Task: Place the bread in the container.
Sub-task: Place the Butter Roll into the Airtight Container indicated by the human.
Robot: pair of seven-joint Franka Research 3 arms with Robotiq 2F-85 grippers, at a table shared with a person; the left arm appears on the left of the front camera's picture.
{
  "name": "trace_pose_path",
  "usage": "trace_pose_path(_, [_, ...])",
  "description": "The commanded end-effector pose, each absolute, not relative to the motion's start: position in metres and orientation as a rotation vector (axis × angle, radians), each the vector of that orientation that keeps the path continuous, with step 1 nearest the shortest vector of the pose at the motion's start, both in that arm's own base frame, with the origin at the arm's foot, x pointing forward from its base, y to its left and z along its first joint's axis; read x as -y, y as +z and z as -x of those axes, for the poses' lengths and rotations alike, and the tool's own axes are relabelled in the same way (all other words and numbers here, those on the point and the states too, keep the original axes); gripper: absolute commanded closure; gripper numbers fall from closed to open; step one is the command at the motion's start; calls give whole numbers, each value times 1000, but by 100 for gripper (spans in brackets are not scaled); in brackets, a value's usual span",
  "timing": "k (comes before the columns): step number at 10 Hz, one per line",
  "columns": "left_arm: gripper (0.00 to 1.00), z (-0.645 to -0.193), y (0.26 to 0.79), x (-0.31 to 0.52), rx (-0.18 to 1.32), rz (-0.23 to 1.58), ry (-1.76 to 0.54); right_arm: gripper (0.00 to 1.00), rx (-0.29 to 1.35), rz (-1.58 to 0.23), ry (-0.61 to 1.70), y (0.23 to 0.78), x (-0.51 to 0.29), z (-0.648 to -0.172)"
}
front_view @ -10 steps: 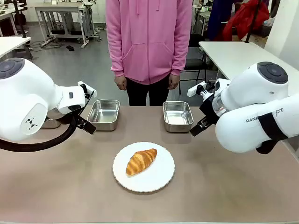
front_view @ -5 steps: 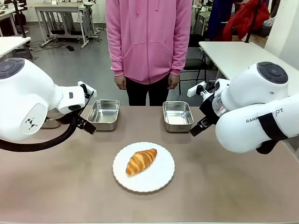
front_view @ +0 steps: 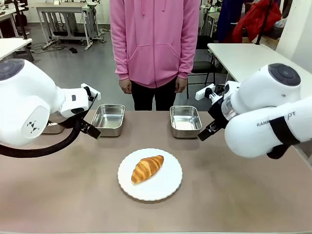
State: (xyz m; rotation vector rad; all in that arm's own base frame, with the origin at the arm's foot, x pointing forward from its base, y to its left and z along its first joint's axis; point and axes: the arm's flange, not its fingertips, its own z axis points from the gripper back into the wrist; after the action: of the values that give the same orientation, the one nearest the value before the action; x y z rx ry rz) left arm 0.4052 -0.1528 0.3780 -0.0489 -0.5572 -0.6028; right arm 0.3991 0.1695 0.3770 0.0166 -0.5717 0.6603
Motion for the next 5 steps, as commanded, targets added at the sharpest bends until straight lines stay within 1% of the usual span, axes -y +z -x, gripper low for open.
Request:
trace_pose_path(1, [0,-424,431,124,545,146,-601,0,573,-65,663,423,-167,-426])
trace_pose_path(3, [0,-446,481,89,502,234,-636,0,586,-96,648,473,-131,-452])
trace_pose_path(4, [0,-450,500,65,483,273,-680,0,598,-120,621,493,-107,-463])
trace_pose_path(5, [0,-452,516,35,468,326,-723,0,605,-164,645,507,-77,-471])
